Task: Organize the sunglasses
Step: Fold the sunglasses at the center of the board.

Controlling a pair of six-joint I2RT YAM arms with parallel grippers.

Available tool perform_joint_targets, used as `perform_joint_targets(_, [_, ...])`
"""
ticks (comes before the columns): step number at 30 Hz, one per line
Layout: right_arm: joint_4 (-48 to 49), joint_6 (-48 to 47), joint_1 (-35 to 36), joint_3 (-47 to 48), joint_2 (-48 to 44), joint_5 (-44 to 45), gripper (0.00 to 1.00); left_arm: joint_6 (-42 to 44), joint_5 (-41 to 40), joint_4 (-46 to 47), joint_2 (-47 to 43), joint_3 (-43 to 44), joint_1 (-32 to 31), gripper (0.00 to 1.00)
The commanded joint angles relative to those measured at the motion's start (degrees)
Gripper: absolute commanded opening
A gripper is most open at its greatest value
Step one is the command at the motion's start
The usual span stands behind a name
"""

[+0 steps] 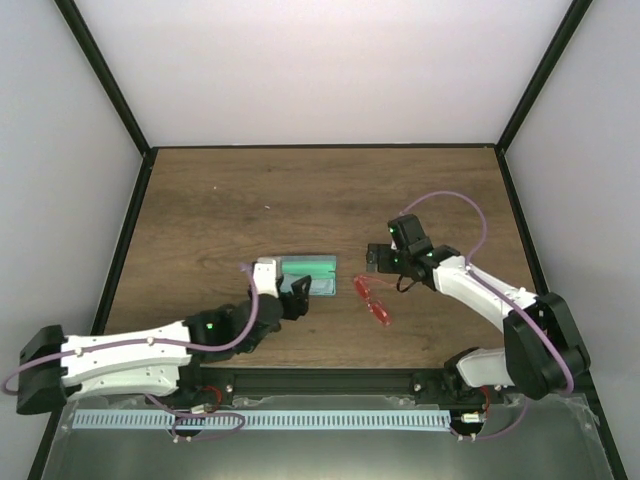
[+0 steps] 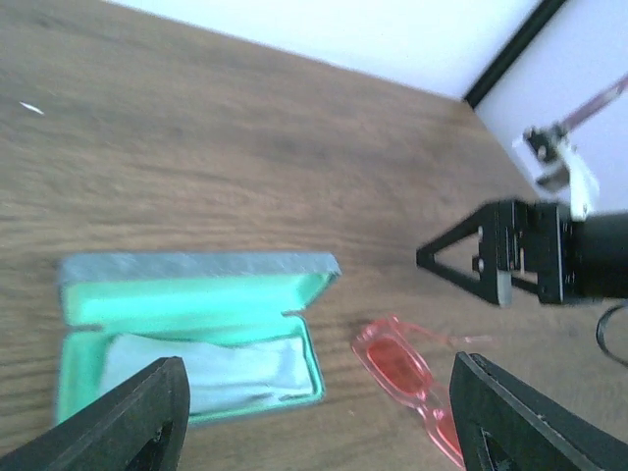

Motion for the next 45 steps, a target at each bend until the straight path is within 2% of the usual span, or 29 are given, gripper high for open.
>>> perform_joint_targets(1, [0.84, -6.80, -0.11, 2.85, 3.25, -3.69, 1.00, 0.85, -8.03, -4.78, -7.55, -2.73, -0.13, 0.75])
perform_joint_targets(5, [3.63, -9.95, 0.64, 2.85, 7.25, -7.45, 1.00, -1.80, -13.58, -9.39, -8.94, -2.90, 0.09, 0.76])
perform_joint_targets(11, [8.06, -11.64, 2.44, -0.04, 7.31, -10.28, 1.00, -2.51, -14.71, -9.75, -8.36, -2.79, 0.60, 0.77])
perform_joint_targets(17, [7.83, -10.37, 3.89, -1.30, 8.89, -7.50, 1.00, -3.89, -16.65, -11.45, -7.91, -2.69, 1.00, 0.77])
perform_joint_targets(24, [6.47, -9.63, 7.44, -0.36, 11.31, -0.42, 1.00, -6.09, -17.48, -14.37, -10.68, -3.78, 1.50, 0.78])
perform_joint_targets(30, [6.31, -9.33, 7.82, -0.46, 11.21, 0.31, 1.00, -6.03, -16.57, -14.14, -11.93, -4.79, 1.89, 0.78])
perform_joint_targets(45, [-3.03, -3.70, 12.30, 1.66, 14.46, 6.01, 1.00, -5.61, -16.10, -13.28, -11.46, -5.05, 3.69, 0.80])
